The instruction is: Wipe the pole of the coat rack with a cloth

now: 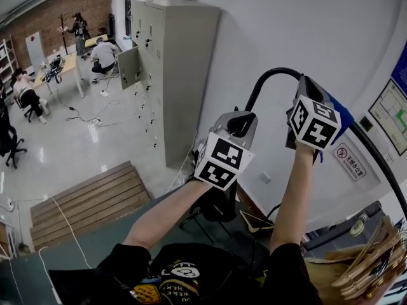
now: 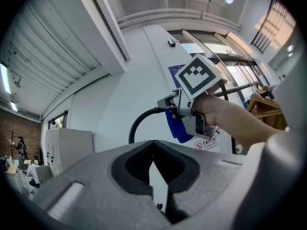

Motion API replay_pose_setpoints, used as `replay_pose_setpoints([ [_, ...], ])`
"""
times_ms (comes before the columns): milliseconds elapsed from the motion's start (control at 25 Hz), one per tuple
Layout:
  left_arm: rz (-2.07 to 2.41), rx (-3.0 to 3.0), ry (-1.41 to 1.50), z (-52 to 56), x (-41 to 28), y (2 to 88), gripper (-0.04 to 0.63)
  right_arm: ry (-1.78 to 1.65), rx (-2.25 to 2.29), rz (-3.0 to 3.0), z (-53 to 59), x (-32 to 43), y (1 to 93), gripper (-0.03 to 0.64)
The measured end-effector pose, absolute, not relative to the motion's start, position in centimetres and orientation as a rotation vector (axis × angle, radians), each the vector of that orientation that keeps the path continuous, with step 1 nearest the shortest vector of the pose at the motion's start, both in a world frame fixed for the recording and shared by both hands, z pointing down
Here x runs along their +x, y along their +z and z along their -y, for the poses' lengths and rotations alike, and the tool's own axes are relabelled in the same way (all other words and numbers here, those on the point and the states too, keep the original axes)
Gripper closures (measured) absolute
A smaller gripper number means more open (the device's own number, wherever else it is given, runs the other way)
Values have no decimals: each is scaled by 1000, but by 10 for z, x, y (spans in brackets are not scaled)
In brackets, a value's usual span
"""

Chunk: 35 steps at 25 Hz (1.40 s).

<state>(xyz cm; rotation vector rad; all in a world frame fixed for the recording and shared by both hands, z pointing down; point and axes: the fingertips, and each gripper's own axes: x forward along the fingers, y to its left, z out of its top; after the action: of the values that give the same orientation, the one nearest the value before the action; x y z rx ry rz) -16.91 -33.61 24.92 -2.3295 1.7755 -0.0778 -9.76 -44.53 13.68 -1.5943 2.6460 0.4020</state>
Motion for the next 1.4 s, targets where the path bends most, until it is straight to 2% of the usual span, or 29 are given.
replay_pose_setpoints([
  [200,-1755,-2359,-71,342,-157,252,594,420,-1595,-2659,441,-91,140,617],
  [880,-1587,-2500,-62,351,-87,264,592,420,-1743,-2527,404,12,150,615],
  [1400,-1455,-2566,-45,348,-32,258,592,425,-1936,-2291,345,163,150,615],
])
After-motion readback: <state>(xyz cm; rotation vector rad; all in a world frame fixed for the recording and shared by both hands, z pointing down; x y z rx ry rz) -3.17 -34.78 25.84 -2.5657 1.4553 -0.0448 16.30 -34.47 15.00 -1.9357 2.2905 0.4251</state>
